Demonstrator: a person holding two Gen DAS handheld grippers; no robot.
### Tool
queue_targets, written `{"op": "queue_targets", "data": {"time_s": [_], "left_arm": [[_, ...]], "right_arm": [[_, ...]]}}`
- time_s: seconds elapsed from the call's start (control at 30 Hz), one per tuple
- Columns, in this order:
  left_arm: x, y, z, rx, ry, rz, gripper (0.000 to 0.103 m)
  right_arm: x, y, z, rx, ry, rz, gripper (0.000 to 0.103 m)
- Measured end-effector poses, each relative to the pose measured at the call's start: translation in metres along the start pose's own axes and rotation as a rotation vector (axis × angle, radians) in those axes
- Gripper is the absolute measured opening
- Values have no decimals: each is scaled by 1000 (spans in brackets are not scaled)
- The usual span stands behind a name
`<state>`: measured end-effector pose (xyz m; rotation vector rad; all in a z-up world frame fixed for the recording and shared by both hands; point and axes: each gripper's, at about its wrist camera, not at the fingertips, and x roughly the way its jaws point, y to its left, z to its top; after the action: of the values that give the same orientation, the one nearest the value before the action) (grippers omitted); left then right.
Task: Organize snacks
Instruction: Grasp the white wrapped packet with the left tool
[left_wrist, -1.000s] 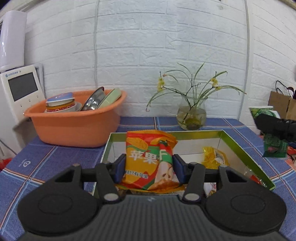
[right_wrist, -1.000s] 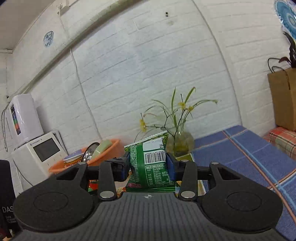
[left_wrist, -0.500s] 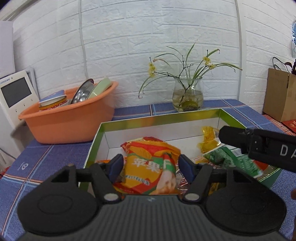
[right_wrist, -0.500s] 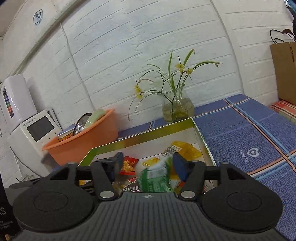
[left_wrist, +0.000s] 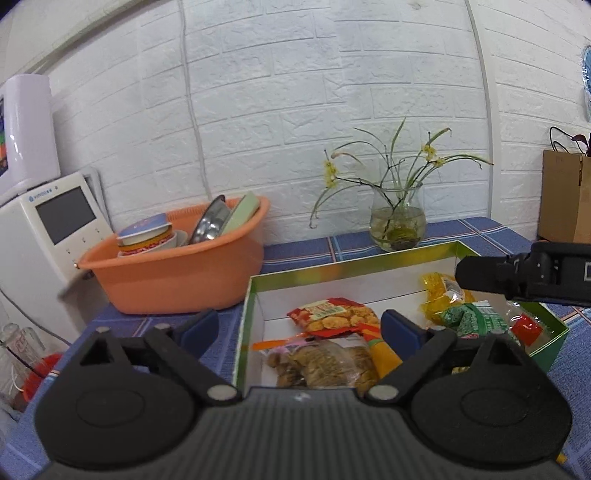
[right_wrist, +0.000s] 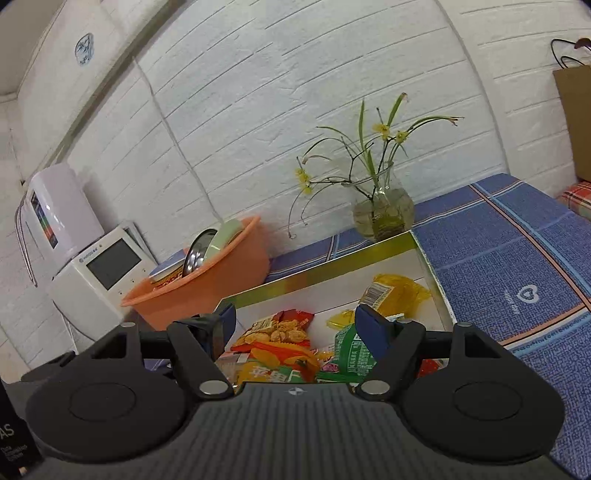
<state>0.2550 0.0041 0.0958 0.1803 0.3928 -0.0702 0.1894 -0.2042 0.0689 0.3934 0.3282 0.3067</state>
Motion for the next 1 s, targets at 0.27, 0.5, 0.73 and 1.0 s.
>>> {"op": "queue_targets", "data": {"time_s": [0.27,0.5,0.73,1.0], "left_arm": [[-37,31,-47,6,57,66,100],[-42,27,-90,-27,132,-39,100],[-31,14,-102,-61,187,-193,100],[-22,8,-112,-71,231,-234,80]], "right_arm": [[-7,47,-12,-190,126,177,103],[11,52,-35,-5,419,174,103],[29,62,-64,-11,524,13,103],[36,73,-79,-154,453,-36,103]]}}
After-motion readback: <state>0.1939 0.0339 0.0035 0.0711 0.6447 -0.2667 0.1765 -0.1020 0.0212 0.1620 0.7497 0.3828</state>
